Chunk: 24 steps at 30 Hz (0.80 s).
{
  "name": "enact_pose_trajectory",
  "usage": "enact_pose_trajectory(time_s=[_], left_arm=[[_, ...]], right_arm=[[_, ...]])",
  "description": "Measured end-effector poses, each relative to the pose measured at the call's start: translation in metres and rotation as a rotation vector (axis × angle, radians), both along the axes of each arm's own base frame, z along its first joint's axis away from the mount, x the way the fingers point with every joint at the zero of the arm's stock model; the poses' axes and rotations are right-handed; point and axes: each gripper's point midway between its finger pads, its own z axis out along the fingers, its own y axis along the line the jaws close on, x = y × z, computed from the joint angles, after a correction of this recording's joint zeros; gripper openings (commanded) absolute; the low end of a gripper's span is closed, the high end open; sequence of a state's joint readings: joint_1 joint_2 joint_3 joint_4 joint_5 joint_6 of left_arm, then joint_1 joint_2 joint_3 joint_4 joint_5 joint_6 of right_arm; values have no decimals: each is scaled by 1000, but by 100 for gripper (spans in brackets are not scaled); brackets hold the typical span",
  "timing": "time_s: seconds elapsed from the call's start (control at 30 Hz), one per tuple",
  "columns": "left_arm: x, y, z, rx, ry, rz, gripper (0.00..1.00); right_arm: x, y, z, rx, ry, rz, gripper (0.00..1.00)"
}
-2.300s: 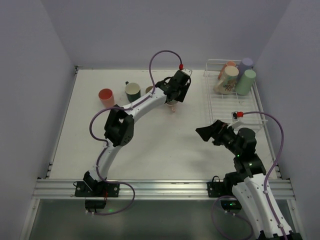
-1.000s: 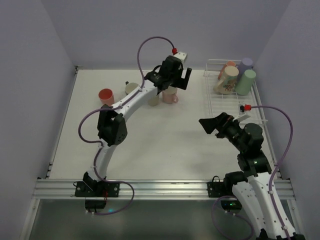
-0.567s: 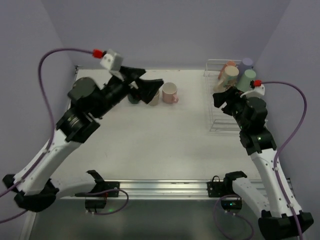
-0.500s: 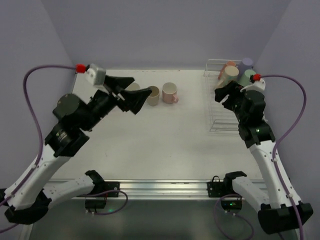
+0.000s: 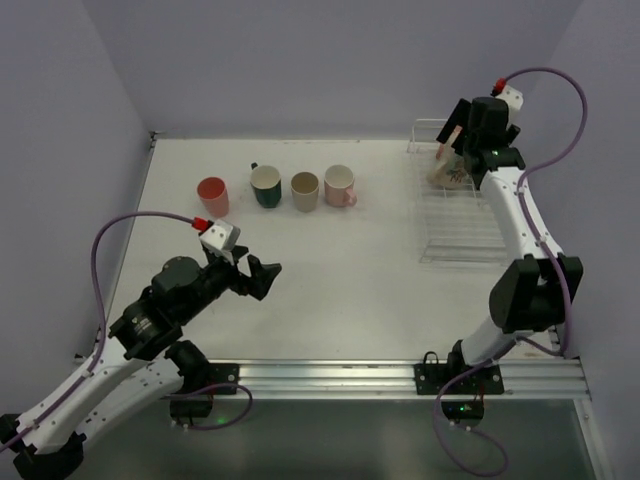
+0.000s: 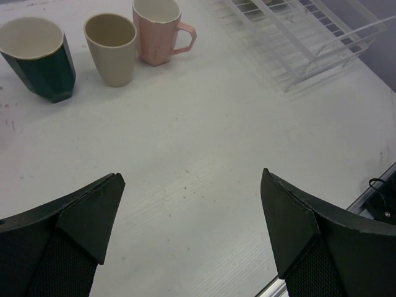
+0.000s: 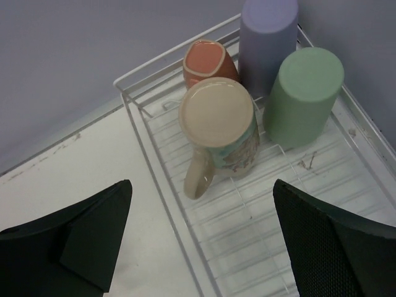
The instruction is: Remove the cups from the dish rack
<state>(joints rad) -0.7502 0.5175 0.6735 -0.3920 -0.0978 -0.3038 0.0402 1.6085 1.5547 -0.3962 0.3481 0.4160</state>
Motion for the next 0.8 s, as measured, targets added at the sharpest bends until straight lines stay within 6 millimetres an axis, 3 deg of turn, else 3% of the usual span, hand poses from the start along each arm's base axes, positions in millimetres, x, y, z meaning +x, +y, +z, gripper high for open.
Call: enact_pose_trajectory(time_s=[0.13, 0.3, 0.8], left_arm=[[2, -2, -1, 17, -5, -7, 100], [4, -8, -12, 54, 21, -36, 100], [11, -9, -21, 68, 53, -38, 100]], right_arm=[[29, -12, -28, -18, 79, -16, 99], [47, -18, -58, -39, 172, -11, 99], [85, -26, -85, -76, 239, 0, 99]])
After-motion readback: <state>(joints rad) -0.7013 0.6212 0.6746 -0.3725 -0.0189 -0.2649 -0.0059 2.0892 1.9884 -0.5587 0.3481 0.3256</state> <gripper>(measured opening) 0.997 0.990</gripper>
